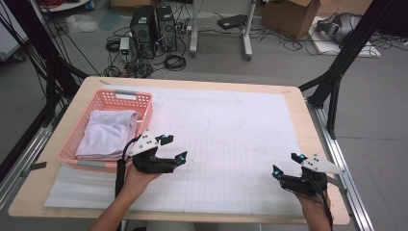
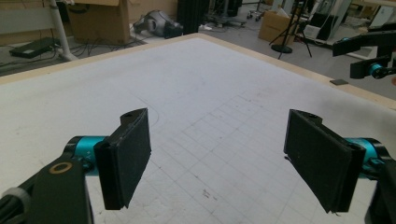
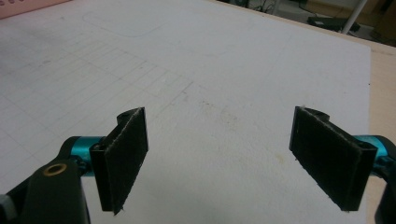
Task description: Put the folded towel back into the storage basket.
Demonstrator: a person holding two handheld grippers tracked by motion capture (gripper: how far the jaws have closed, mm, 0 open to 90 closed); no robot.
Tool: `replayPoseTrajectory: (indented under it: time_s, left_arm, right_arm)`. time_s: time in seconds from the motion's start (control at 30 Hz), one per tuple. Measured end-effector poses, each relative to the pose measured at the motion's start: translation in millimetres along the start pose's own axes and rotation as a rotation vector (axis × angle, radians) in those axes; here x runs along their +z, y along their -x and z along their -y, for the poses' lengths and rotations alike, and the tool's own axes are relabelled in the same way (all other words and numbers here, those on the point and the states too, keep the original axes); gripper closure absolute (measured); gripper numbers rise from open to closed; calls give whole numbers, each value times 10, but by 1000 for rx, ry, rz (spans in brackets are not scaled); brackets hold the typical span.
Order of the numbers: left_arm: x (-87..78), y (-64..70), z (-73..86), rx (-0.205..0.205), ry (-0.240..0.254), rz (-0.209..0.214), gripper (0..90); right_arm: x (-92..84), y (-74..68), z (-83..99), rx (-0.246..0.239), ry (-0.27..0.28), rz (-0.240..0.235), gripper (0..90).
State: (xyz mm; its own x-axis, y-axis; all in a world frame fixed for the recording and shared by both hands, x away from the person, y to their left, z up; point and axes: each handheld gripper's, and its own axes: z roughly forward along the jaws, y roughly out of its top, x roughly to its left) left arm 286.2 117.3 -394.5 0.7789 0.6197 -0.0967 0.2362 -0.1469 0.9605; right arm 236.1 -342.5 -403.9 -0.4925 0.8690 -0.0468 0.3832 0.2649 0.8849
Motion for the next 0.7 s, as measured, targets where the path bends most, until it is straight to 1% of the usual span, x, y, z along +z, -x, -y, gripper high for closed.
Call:
replayPoseTrajectory:
  time_s: [0.07, 0.13, 0.17, 0.33, 0.47, 0.7]
  left_arm:
    - [2, 5, 3, -3, 6, 1, 233]
    - [4, 11, 5, -2, 2, 4, 233]
    - [8, 11, 6, 3, 2, 4, 233]
    - [23, 22, 15, 4, -3, 11, 233]
    - [20, 22, 14, -1, 1, 11, 233]
    - [31, 19, 21, -3, 0, 7, 233]
  right_arm:
    - [14, 2, -2, -4, 1, -3, 183]
    - [25, -7, -1, -1, -7, -6, 183]
    - [28, -9, 0, -1, -7, -7, 183]
    - [30, 0, 6, 1, -8, -10, 183]
    - [38, 5, 7, -5, -6, -10, 183]
    - [38, 5, 5, -2, -2, -11, 183]
